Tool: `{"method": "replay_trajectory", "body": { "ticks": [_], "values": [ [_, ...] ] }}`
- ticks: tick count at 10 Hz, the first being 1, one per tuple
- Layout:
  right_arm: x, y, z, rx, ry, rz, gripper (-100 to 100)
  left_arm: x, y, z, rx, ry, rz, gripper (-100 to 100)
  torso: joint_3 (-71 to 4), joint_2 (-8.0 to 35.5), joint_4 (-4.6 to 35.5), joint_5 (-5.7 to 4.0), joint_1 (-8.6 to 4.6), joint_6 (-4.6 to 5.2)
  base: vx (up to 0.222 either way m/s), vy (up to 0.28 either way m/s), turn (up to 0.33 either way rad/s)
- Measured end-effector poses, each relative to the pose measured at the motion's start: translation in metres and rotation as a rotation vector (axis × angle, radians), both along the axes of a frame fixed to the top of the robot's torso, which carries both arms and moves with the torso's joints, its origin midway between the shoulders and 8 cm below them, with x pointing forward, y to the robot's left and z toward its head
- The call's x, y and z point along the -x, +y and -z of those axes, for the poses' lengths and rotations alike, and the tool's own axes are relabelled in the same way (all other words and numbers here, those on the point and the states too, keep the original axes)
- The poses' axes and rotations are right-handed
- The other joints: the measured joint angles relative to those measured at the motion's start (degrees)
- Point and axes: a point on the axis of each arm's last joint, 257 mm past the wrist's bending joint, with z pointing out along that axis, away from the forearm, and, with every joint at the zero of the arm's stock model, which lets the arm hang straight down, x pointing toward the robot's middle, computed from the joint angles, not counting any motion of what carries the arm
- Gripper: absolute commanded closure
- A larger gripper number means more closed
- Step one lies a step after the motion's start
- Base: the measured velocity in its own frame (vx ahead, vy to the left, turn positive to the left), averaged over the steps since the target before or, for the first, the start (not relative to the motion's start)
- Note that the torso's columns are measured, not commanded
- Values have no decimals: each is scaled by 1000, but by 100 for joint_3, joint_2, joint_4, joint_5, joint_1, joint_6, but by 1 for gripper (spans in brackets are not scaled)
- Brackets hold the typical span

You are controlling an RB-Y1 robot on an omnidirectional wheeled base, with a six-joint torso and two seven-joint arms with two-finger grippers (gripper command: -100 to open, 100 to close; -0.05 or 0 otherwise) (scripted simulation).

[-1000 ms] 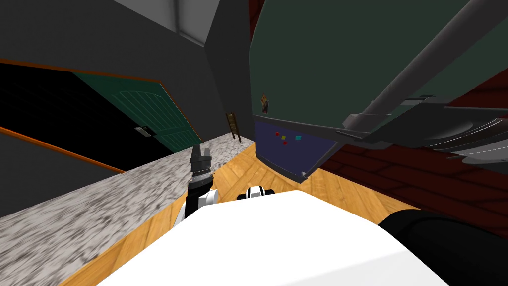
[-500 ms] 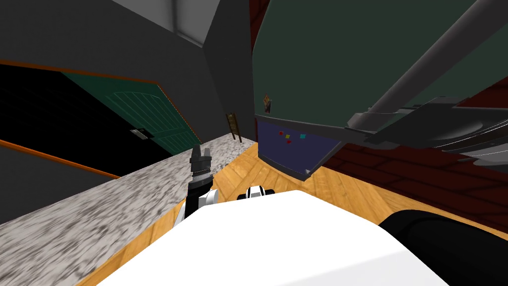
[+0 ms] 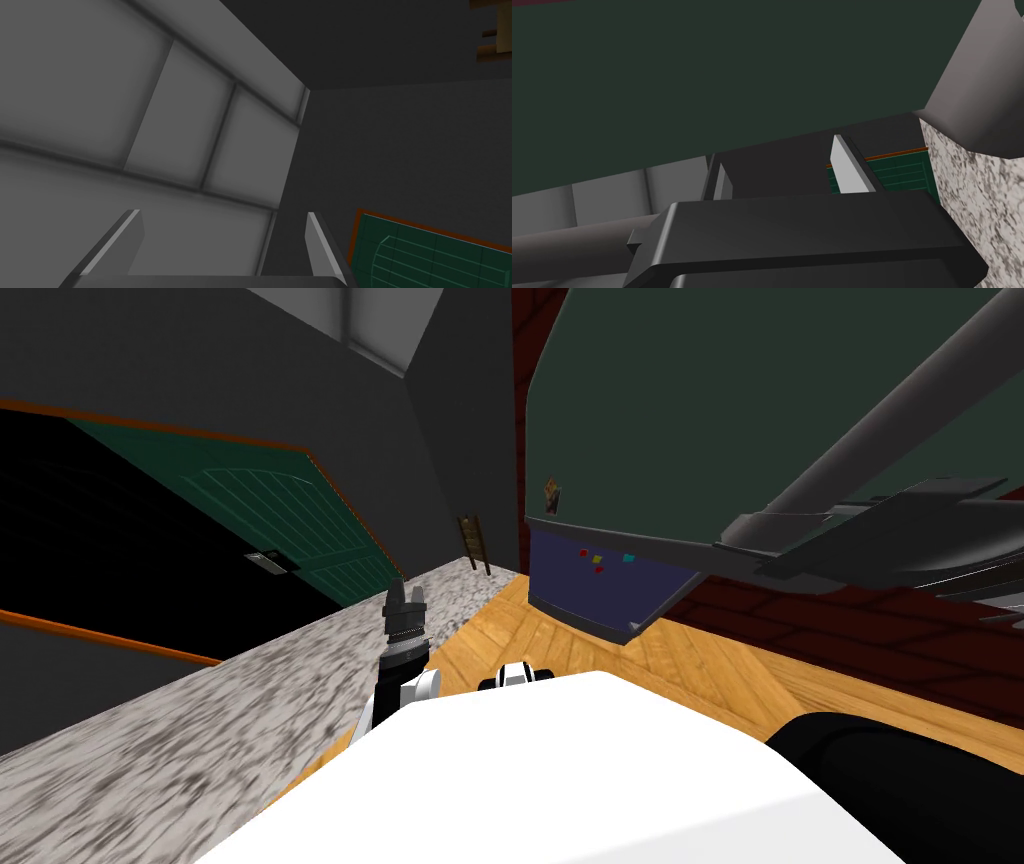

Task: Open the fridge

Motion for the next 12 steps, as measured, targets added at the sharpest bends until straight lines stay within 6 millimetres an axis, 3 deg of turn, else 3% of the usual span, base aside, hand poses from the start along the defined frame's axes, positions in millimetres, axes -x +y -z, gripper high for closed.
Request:
{"method": "replay_trajectory", "body": {
  "ticks": [3,8,12],
  "values": [
    [4,-10,3,-1,12,35,100,0,0,0,-1,0,0,0,2,19,15,-1,-67,-1,18,248,-68],
    [13,-31,2,-3,8,108,100,0,0,0,0,0,0,0,-14,-32,-17,-12,6,-7,89,290,-81],
    [24,-48,1,-2,5,169,100,0,0,0,0,0,0,0,7,6,1,-8,-10,8,47,269,-53]
  ]
}}
